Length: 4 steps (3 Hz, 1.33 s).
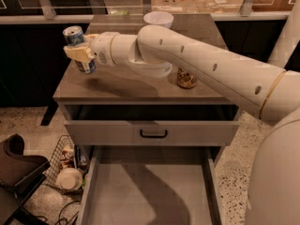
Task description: Pick redbull can from middle drawer and place on counter
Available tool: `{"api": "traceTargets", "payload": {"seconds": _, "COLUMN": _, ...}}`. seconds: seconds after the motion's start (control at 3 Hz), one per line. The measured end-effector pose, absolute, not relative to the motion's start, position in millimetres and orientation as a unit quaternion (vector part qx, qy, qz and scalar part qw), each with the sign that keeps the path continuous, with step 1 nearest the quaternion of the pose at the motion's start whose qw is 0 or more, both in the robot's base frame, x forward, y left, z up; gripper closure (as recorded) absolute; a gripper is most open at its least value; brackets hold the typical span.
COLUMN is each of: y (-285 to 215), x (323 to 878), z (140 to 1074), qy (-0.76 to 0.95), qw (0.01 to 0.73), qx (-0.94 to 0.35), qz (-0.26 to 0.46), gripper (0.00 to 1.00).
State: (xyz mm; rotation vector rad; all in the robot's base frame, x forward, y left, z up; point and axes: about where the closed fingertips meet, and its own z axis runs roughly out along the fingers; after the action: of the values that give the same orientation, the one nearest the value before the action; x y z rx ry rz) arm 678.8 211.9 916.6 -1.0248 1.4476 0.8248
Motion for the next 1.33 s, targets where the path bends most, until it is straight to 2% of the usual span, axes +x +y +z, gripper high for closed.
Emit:
{"api": "traceTargets", "payload": {"seconds": 1.0, "y": 190, "x": 713, "z": 882, "qy": 0.611, "qw": 0.578, "qx": -0.423, "qz": 0.339, "gripper": 1.0}}
{"api": "traceTargets", "payload": {"seconds": 1.33, "y": 193, "x": 711, "z": 882, "qy": 0.61, "qw": 0.577, "qx": -0.425, "qz": 0.34, "gripper": 0.81}}
